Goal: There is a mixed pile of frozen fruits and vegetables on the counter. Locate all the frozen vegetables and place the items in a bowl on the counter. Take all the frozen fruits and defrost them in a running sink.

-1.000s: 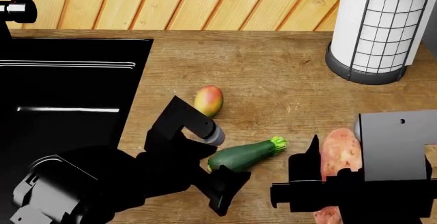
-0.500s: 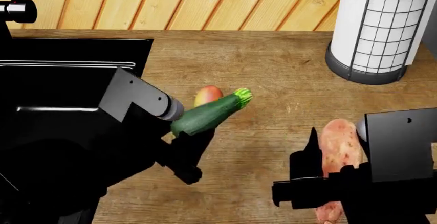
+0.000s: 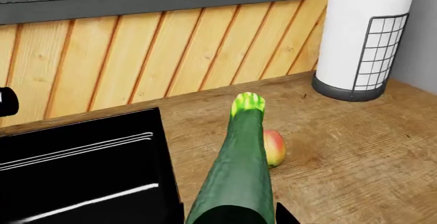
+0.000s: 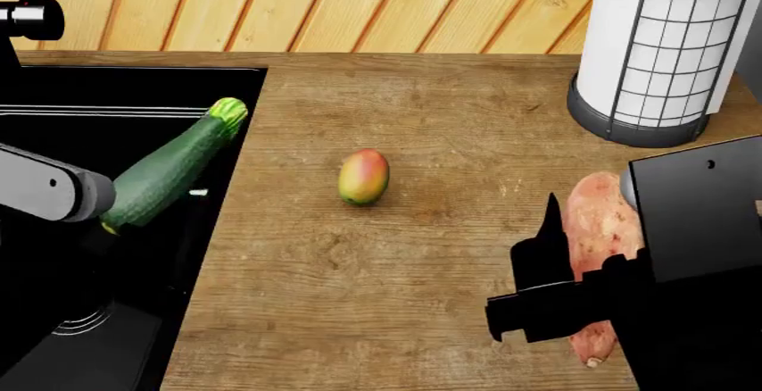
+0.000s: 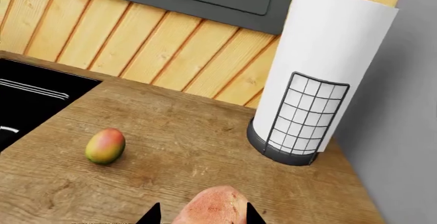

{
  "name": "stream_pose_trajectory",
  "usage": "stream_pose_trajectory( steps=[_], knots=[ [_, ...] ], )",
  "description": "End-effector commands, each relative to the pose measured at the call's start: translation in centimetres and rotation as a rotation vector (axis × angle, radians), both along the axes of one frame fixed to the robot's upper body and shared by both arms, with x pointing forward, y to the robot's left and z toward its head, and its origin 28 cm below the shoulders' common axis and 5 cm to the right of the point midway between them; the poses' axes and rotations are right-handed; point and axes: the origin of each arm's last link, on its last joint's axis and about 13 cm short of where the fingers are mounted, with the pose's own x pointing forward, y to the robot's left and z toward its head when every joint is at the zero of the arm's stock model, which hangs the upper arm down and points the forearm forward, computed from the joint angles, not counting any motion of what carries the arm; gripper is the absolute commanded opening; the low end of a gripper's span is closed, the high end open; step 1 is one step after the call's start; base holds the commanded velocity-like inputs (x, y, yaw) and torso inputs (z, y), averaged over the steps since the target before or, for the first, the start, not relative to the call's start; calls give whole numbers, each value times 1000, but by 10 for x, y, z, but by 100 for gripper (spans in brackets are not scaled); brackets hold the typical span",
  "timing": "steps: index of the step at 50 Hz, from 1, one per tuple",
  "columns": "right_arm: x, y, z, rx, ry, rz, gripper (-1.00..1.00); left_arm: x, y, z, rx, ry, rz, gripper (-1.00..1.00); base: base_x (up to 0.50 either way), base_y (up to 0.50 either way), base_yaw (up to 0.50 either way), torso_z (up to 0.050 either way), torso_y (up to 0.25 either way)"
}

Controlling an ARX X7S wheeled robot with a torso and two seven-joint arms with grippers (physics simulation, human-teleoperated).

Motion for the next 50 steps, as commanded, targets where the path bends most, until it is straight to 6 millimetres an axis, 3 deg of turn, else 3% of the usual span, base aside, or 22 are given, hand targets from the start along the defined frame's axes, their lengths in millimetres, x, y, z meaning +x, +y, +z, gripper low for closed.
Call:
stream_pose_trajectory(
  steps=[1, 9, 50],
  knots=[
    [1, -3, 1, -40, 0, 10, -100, -23, 16, 13, 17, -52, 116, -100, 0, 0, 0, 0, 0],
    [-2, -2, 0, -45, 8, 4, -100, -22, 17, 20, 34, -63, 116, -100, 0, 0, 0, 0, 0],
    [-6, 1, 0, -60, 6, 20, -100, -20, 19, 12, 2, -49, 126, -100, -217, 41, 0, 0, 0]
  ],
)
